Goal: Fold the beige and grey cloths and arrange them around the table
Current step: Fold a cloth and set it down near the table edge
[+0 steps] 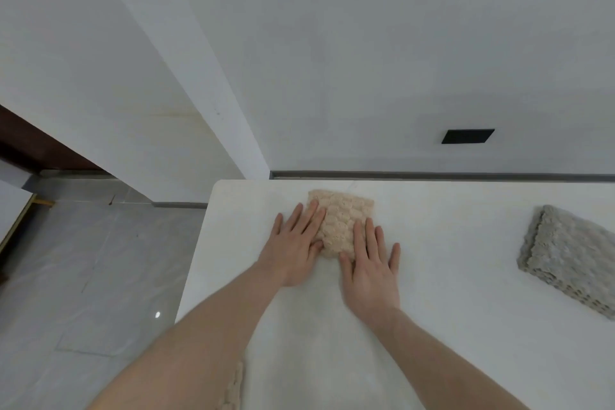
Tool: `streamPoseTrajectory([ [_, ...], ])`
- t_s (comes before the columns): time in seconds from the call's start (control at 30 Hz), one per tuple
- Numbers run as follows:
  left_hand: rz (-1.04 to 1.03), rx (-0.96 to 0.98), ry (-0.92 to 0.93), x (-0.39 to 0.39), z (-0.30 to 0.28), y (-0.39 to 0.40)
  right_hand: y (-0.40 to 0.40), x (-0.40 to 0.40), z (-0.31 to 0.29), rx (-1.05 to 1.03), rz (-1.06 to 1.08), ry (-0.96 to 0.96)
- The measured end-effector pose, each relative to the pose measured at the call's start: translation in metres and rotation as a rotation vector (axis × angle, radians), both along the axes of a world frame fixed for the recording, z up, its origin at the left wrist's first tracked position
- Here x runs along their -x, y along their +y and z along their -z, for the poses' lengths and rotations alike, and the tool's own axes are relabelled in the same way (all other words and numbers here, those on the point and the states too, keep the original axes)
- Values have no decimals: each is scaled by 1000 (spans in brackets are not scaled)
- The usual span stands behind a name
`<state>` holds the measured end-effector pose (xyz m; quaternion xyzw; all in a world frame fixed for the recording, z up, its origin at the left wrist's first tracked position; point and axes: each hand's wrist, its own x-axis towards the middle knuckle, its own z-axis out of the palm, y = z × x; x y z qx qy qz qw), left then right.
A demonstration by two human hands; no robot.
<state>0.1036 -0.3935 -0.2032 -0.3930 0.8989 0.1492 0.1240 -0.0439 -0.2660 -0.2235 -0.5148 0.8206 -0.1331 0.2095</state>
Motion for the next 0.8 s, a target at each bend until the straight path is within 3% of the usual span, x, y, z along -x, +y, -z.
streamPoseTrajectory([
  [0.33, -71, -159, -19, 11, -9, -6, -28, 20, -17, -163, -60, 93],
  [0.4, -127, -203, 72, 9, -19, -1, -26, 6, -25, -100, 24, 65],
  [0.5, -53, -57, 217, -14, -29, 13, -12, -25, -34, 49, 99, 92],
  [0.63, 121, -56, 59, -49, -23, 24, 0, -47, -28, -14, 121, 122],
  [0.8, 128, -190, -145, -38, -35, 12, -17, -42, -37, -213, 85, 17],
])
